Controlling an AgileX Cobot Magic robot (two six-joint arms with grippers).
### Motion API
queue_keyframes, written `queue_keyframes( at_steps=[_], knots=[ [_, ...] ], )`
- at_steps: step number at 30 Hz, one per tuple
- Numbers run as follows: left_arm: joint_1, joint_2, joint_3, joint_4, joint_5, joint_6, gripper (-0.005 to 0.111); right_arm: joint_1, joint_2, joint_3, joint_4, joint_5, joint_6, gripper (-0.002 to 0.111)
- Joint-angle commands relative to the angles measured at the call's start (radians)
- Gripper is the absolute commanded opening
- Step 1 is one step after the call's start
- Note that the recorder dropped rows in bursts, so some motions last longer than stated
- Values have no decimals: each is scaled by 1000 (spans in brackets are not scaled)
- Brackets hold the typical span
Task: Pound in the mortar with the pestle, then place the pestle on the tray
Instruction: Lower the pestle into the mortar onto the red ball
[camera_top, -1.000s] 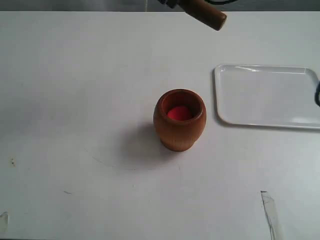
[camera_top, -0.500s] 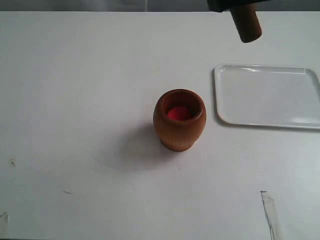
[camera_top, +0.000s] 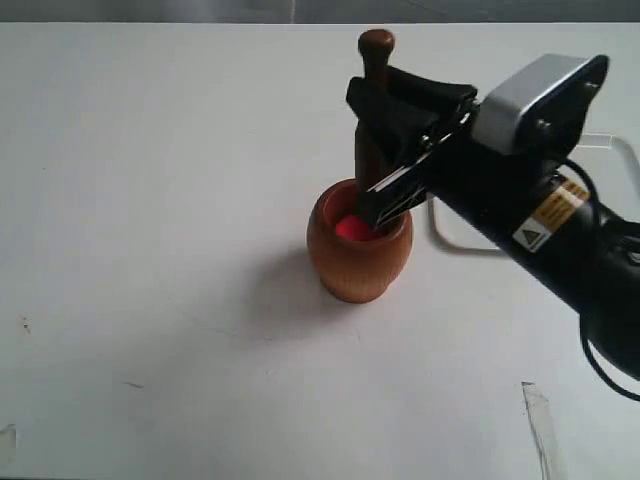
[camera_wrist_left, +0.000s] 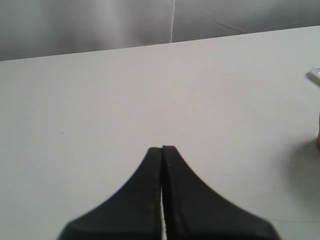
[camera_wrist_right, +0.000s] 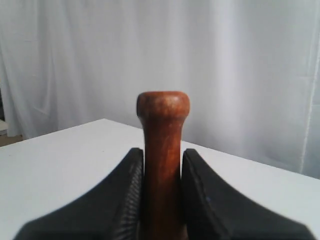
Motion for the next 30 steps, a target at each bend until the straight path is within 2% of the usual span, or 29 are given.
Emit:
queue_keyframes(
  at_steps=[1,7,12,19,23,30],
  knots=[
    [-8,-1,1,-7,-3,-8,0,4,68,-39,-82,-35,14,0],
    [-8,-1,1,-7,-3,-8,0,4,91,-39,-58,-35,9,0],
    [-8,-1,1,-7,-3,-8,0,4,209,-39,19,-35,-18,0],
    [-8,-1,1,-7,-3,-8,0,4,328,-39,22,-35,-16,0],
    [-8,-1,1,-7,-3,-8,0,4,247,-39,45,-35,-30,0],
    [-8,-1,1,-7,-3,-8,0,4,-63,-39,44,-35,-75,0]
  ],
)
